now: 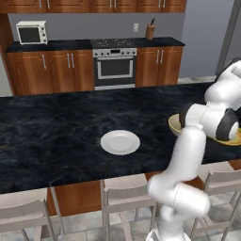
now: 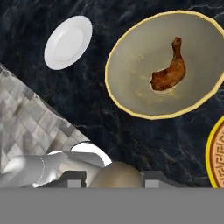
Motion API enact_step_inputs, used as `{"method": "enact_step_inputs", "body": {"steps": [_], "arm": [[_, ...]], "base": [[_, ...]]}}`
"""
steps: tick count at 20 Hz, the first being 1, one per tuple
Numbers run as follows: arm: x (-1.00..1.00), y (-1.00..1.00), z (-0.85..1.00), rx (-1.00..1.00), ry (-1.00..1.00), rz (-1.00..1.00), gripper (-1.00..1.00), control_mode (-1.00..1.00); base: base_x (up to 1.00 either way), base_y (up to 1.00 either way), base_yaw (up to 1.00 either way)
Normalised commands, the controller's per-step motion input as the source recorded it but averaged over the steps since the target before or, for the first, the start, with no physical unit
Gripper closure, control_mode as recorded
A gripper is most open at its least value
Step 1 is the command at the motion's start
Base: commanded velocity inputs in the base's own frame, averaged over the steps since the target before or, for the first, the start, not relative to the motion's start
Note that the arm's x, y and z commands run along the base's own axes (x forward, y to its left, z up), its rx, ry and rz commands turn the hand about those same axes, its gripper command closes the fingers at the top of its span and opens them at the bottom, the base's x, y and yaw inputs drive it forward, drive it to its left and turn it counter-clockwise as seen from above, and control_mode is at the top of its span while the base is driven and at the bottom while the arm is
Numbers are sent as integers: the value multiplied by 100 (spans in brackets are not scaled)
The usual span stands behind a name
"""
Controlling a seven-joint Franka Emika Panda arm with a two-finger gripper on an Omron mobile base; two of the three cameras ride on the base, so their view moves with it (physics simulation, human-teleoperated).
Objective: Pick the chicken drumstick and mushroom from their plates and place them in the bowl. Then put the bowl in the fridge.
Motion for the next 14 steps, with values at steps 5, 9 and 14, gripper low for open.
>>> {"method": "enact_step_inputs", "body": {"steps": [5,9,14], "arm": [[13,71,15,-24,-5,-16,100,-100],[29,56,7,-11,1,-18,100,-100],[43,27,-1,0,11,-14,100,-100]], "base": [[0,0,0],[0,0,0],[0,0,0]]}}
